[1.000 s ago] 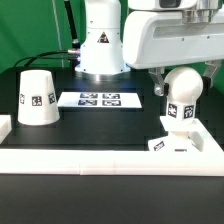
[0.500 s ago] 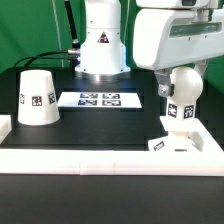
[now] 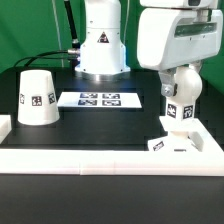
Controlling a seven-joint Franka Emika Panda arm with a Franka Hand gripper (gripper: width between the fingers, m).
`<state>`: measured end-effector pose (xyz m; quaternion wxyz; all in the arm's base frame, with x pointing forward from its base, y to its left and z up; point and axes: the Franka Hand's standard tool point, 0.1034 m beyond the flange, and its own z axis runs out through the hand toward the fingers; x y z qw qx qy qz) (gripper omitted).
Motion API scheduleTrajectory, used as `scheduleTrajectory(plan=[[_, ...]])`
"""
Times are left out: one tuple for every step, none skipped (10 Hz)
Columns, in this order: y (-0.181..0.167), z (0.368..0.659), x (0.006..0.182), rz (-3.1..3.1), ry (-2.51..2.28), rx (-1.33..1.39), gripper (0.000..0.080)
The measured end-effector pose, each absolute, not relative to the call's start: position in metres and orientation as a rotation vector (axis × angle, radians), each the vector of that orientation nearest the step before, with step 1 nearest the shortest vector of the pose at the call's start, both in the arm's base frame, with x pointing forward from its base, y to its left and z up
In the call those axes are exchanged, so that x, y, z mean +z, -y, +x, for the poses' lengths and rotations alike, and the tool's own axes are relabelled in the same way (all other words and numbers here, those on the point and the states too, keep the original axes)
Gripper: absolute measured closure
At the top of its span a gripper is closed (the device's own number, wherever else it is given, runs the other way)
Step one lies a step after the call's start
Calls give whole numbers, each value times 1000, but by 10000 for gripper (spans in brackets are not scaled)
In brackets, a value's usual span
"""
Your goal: Assemble lamp
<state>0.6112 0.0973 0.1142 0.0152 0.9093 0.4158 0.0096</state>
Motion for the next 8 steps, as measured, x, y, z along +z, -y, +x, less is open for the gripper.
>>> scheduleTrajectory(plan=[[-97,611,114,2849,-1252,31,223],[-97,611,114,2860,-1227,31,223],[-98,611,114,2894,-1151,34,223],[-97,611,114,2956,-989,39,223],[-99,611,115,3011,-812,44,223],[-99,611,115,3060,-601,47,222],[-99,611,115,3085,-466,49,222],[-99,611,115,3101,-349,50,222]])
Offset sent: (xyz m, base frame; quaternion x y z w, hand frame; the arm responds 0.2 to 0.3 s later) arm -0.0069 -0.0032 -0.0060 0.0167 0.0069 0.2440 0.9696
